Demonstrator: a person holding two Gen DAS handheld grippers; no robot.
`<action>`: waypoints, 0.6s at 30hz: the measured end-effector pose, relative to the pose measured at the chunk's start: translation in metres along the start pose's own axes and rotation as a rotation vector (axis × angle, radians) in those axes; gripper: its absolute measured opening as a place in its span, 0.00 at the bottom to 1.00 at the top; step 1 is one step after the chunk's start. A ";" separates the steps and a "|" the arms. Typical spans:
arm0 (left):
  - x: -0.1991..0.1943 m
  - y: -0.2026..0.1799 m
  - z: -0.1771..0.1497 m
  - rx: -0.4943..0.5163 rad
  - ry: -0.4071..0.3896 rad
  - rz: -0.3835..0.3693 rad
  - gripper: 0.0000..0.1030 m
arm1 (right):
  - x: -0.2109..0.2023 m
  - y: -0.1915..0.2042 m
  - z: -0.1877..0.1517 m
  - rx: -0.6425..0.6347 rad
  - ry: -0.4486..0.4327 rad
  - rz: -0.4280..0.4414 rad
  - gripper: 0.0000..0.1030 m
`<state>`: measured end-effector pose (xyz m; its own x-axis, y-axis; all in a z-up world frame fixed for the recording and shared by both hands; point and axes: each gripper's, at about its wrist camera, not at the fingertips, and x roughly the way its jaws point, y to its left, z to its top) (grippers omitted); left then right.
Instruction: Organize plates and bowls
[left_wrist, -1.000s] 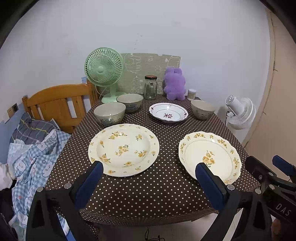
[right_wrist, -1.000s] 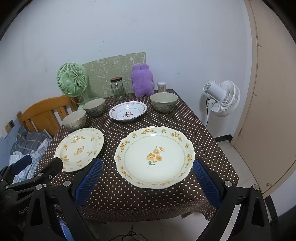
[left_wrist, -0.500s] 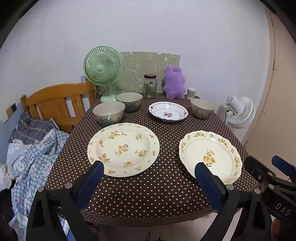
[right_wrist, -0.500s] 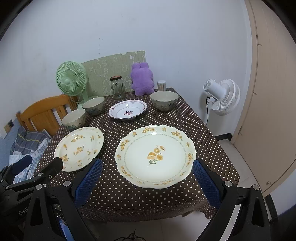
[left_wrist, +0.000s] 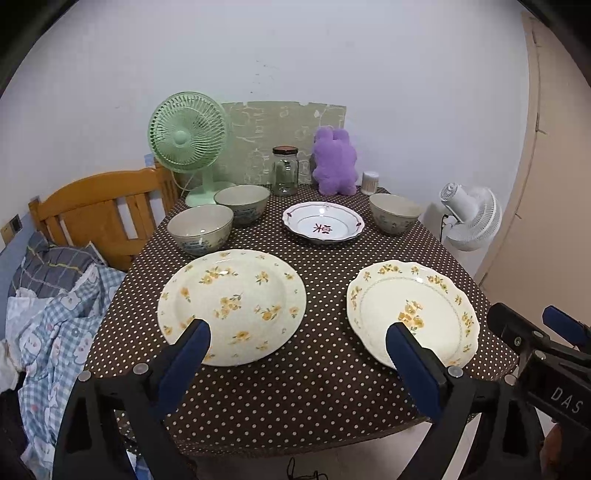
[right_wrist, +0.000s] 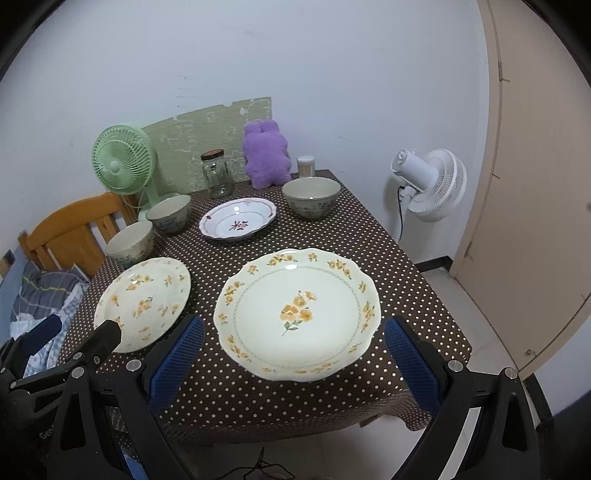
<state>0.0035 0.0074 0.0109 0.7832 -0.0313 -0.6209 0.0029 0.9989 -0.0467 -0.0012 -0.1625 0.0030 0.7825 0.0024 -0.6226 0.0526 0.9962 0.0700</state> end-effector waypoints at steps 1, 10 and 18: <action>0.002 -0.001 0.002 0.001 0.003 -0.003 0.93 | 0.001 -0.002 0.001 0.004 0.002 -0.003 0.96; 0.034 -0.021 0.019 0.014 0.027 -0.011 0.93 | 0.030 -0.020 0.020 0.026 0.022 -0.022 0.96; 0.082 -0.053 0.037 0.018 0.087 -0.003 0.93 | 0.080 -0.049 0.043 0.029 0.092 -0.012 0.92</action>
<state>0.0905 -0.0472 -0.0089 0.7265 -0.0365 -0.6862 0.0169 0.9992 -0.0353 0.0856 -0.2152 -0.0167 0.7213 -0.0004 -0.6927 0.0809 0.9932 0.0837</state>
